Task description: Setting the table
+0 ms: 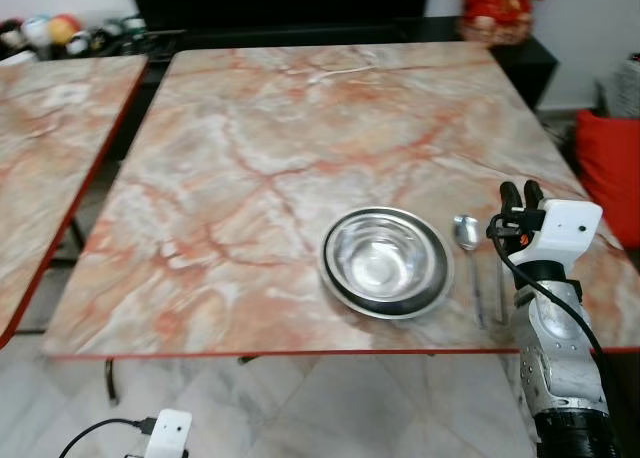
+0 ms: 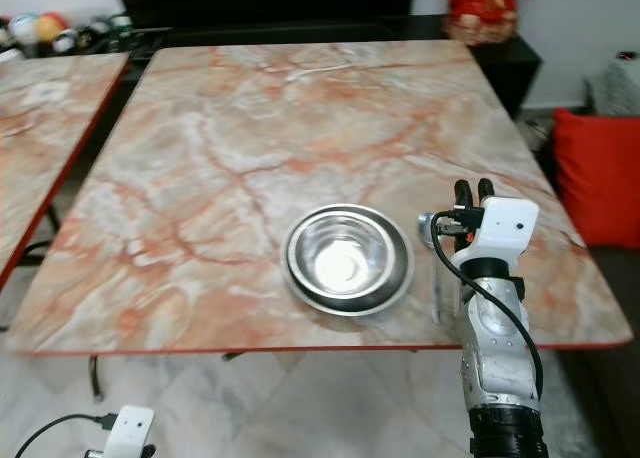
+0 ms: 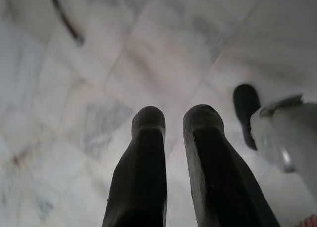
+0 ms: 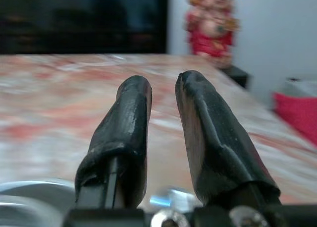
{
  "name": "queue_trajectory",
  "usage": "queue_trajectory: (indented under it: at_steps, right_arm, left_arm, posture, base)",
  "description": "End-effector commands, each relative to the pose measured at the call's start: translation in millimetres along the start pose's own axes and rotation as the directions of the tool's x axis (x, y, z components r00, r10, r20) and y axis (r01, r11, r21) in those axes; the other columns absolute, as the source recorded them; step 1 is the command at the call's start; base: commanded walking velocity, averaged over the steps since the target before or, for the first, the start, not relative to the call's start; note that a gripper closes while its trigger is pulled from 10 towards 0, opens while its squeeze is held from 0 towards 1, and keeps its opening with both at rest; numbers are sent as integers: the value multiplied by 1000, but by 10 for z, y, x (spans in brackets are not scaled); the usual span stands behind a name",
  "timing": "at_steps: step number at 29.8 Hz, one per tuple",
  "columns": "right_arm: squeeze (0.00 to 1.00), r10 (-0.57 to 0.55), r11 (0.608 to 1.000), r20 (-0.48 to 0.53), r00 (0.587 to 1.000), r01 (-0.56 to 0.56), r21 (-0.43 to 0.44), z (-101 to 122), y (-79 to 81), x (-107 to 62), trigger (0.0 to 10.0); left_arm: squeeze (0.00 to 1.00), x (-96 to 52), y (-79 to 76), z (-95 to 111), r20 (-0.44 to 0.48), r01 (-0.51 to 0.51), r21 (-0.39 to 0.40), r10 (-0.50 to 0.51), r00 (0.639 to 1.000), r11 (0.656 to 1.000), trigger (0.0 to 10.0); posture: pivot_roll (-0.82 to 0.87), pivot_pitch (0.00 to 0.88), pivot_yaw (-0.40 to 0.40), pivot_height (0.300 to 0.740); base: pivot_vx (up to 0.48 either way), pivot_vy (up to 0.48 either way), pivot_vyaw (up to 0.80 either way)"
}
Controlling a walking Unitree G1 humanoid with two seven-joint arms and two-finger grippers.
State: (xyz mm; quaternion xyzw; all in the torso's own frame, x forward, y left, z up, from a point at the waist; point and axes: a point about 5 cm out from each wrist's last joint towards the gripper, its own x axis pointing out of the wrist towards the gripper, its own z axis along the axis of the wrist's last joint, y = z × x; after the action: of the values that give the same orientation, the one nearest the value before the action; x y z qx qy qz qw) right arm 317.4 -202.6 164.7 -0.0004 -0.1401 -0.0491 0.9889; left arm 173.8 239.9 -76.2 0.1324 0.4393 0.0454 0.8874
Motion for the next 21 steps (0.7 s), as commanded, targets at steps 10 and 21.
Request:
queue_trajectory:
  at_steps: [10, 21]
  right_arm:
    - [0, -37, 997, 24, 999, 35, 70, 7, 104, 14, 10000]
    - [0, -11, 998, 24, 1000, 9, 68, -6, 216, 38, 10000]
  left_arm:
    - [0, -23, 50, -109, -41, -15, -5, 15, 999, 1000, 10000]
    - [0, -17, 21, -93, -40, -15, -10, 15, 999, 1000, 10000]
  posture:
    - [-104, 0, 37, 740]
    - [-101, 0, 29, 740]
  base:
    - [0, 480, 0]
    - [0, 480, 0]
